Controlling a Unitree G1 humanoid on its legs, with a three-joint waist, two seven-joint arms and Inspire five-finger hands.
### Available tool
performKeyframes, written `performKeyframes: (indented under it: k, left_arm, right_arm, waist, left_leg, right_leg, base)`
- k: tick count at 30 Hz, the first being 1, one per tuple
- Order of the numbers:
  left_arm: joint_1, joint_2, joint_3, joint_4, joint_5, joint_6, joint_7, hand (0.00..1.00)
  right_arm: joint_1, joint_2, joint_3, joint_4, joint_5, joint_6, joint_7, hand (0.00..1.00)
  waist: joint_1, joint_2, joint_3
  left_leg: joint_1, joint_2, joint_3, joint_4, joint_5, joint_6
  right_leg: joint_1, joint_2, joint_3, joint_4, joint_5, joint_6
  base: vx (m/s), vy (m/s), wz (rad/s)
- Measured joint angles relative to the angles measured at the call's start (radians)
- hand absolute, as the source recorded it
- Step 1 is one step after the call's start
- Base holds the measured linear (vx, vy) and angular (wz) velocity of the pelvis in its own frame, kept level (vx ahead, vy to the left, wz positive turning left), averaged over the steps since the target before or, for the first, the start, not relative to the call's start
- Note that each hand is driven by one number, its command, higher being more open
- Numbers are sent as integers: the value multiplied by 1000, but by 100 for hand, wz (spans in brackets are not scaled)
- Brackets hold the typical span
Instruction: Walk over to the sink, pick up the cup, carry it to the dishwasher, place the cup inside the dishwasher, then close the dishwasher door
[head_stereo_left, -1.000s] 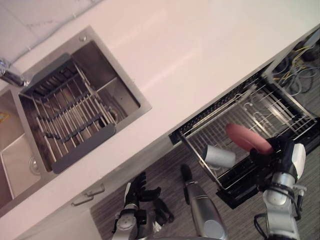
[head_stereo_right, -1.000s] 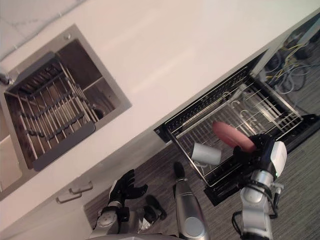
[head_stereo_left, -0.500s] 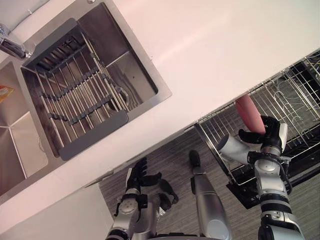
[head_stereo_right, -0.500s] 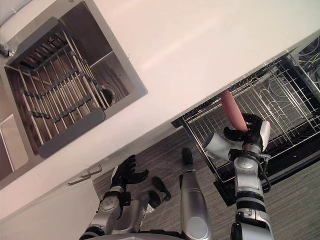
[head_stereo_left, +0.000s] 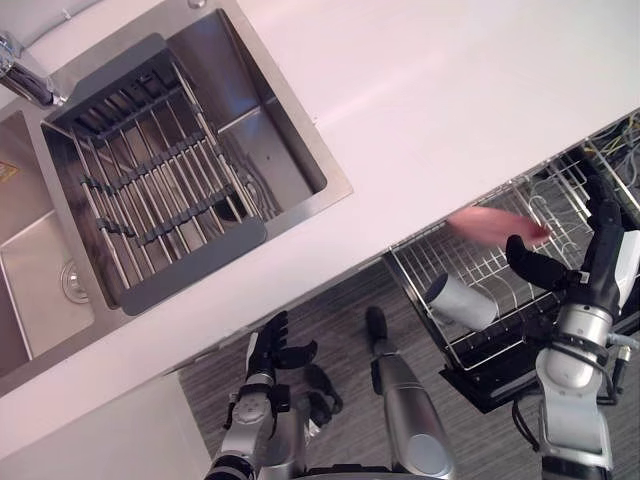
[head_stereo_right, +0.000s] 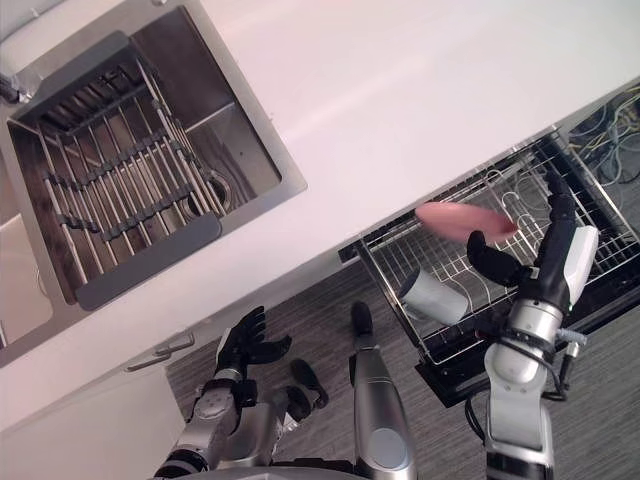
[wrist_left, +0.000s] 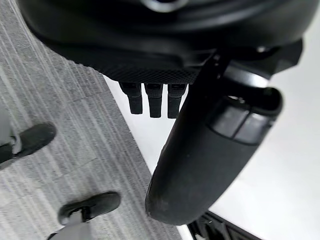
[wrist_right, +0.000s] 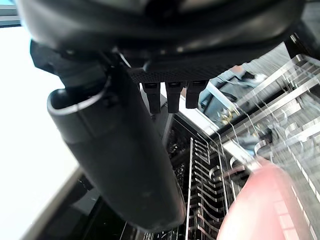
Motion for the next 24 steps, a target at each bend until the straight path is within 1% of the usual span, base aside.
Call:
performKeyframes:
  k: [2, 3, 4, 5, 7, 8, 9, 11, 12, 13, 14, 16, 18, 22, 23, 24]
  left_arm:
    - [16, 16, 17, 1, 16, 5, -15, 90]
    - [22, 18, 20, 1, 16, 5, -17, 90]
    - [33, 19, 27, 1, 16, 6, -27, 90]
    - [47, 16, 35, 2, 17, 7, -31, 90]
    - [63, 16, 37, 1, 17, 7, -31, 90]
    - [79, 14, 40, 1, 17, 11, -31, 90]
    - [85, 13, 42, 1, 17, 13, -30, 90]
    - [110, 10, 45, 1, 17, 16, -30, 90]
    - [116, 10, 45, 1, 17, 16, -30, 90]
    - [123, 8, 50, 2, 17, 16, -29, 90]
    - [125, 4, 56, 3, 17, 16, -29, 90]
    - [130, -7, 76, 5, 17, 18, -28, 90]
    - [138, -12, 91, 10, 15, 26, -26, 90]
    - [140, -24, 91, 11, 13, 35, -27, 90]
    - [137, -25, 91, 11, 13, 35, -28, 90]
    - [136, -25, 91, 11, 13, 35, -28, 90]
  right_arm:
    - [78, 4, -12, -41, -1, -27, 31, 90]
    - [95, 8, -20, -49, -1, -33, 44, 90]
    - [126, 20, -43, -59, -5, -51, 61, 90]
    - [156, 54, -81, -62, -9, -72, 73, 90]
    - [178, 95, -115, -62, -9, -80, 73, 90]
    - [211, 159, -161, -60, 2, -83, 63, 90]
    - [227, 188, -182, -54, 8, -85, 54, 90]
    - [279, 280, -247, 30, 84, -91, 17, 90]
    - [288, 297, -260, 59, 114, -89, 7, 90]
    - [298, 318, -278, 138, 165, -95, -15, 90]
    - [298, 327, -288, 189, 181, -96, -21, 90]
    - [292, 337, -304, 374, 329, -100, -33, 90]
    - [244, 338, -302, 617, 519, -97, -27, 90]
    - [192, 327, -262, 731, 665, -92, 23, 90]
    - [150, 317, -246, 751, 716, -92, 44, 90]
    - [127, 312, -237, 761, 733, -92, 51, 90]
  waist:
    - [-3, -24, -40]
    - [-3, -29, -51]
    - [-6, -36, -66]
    - [-11, -41, -84]
    - [-17, -43, -105]
    - [-23, -42, -123]
    - [-24, -42, -129]
    - [-26, -43, -157]
    - [-27, -43, -164]
    - [-28, -43, -168]
    - [-28, -44, -169]
    - [-27, -41, -170]
    - [-28, -37, -172]
    - [-25, -19, -174]
    - [-25, -18, -170]
    - [-24, -18, -168]
  left_leg:
    - [10, 4, 2, -1, -3, -4]
    - [13, 4, 2, -1, -3, -5]
    - [24, 5, 2, -2, -4, -5]
    - [38, 6, 2, -5, -6, -5]
    - [40, 7, 3, -8, -9, -5]
    - [46, 7, 5, -7, -12, -3]
    - [50, 7, 5, -7, -13, -3]
    - [61, 9, 5, -5, -17, -3]
    - [63, 9, 5, -4, -18, -3]
    - [72, 10, 5, 2, -23, -3]
    - [74, 12, 4, 7, -27, -3]
    - [76, 15, 1, 22, -42, -3]
    - [74, 14, 1, 25, -50, 4]
    - [44, 6, -1, 32, -48, 1]
    - [28, 3, -2, 38, -47, -1]
    - [20, 2, -3, 41, -47, 0]
  right_leg:
    - [11, 5, 2, -6, 0, 0]
    - [13, 6, 2, -7, 0, 0]
    - [27, 7, 2, -12, 0, 0]
    - [45, 9, 1, -21, -2, 2]
    - [49, 8, 1, -24, -5, 5]
    - [55, 8, 0, -24, -11, 10]
    - [59, 8, -2, -24, -12, 10]
    - [66, 7, -8, -13, -23, 8]
    - [66, 7, -8, -8, -26, 6]
    - [70, 7, -9, 6, -32, 5]
    - [71, 7, -10, 14, -38, 5]
    - [69, 5, -12, 41, -63, 4]
    - [60, 4, -11, 60, -76, -3]
    - [23, -5, -11, 82, -80, -4]
    - [5, -10, -10, 91, -79, -4]
    - [-3, -11, -10, 94, -78, -4]
  base:
    - [9, -22, -5]
    - [0, 0, 0]
    - [0, 0, 0]
    - [0, 0, 0]
    - [0, 0, 0]
    - [0, 0, 0]
    - [0, 0, 0]
    - [0, 0, 0]
    - [0, 0, 0]
    - [0, 0, 0]
    - [0, 0, 0]
    - [0, 0, 0]
    - [0, 0, 0]
    - [2, 1, 1]
    - [4, 3, 4]
    - [-4, -3, 7]
